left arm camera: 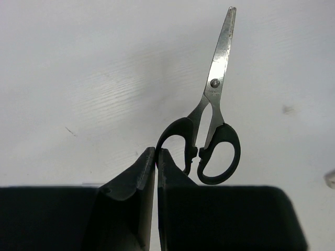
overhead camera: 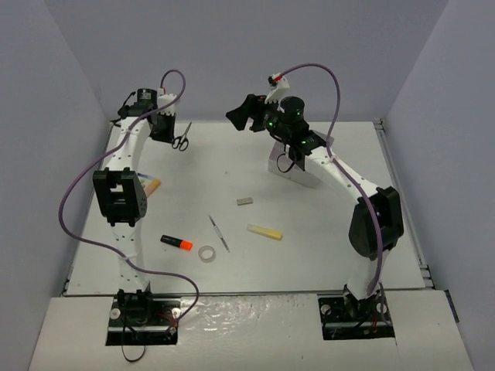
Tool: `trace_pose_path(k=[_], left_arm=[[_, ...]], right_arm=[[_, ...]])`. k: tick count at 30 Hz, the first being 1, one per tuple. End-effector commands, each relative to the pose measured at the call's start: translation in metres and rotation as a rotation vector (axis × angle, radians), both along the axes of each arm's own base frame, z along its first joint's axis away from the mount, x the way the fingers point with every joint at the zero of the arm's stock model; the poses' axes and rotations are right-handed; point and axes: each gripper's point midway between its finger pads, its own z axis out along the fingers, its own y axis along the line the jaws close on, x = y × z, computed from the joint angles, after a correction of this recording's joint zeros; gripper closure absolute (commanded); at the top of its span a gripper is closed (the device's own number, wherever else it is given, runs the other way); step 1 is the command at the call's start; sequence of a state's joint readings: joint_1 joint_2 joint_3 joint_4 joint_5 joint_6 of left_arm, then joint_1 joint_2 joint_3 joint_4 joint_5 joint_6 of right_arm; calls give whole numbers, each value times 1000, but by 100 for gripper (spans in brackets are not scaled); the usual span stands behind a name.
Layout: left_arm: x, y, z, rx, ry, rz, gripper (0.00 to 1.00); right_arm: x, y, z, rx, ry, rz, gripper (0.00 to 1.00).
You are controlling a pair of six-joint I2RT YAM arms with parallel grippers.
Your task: Sort the stationery into containers
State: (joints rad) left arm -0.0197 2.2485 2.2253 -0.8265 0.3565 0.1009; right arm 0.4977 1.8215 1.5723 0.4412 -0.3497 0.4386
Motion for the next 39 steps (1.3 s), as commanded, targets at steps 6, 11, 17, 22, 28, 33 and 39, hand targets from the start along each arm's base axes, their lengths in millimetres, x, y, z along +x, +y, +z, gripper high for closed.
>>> trace_pose_path(k=[6,11,17,22,28,33,39], left_arm=[[-40,-41,140,-99,-254,-92,100],[-47,-47,149,-88,-280,-114,100],[-48,-44,142,-68,-274,-108,100],[-52,-48,143,-86,-273,-118,100],[-65,-57,149,-123,-276,-146,100],[-68,-62,148,-134,-274,-156,100],[-66,-67,152,-164,-284,-152,100]], right_arm=[[-30,105,28,355,85,389,22],[-31,124,19,326,82,396,26],[-31,123,12,329,84,386,33],[-20,122,7,328,102,328,35],[-2,125,1,314,128,264,42],[-1,129,5,337,118,276,51],[7,131,-15,301,175,251,51]])
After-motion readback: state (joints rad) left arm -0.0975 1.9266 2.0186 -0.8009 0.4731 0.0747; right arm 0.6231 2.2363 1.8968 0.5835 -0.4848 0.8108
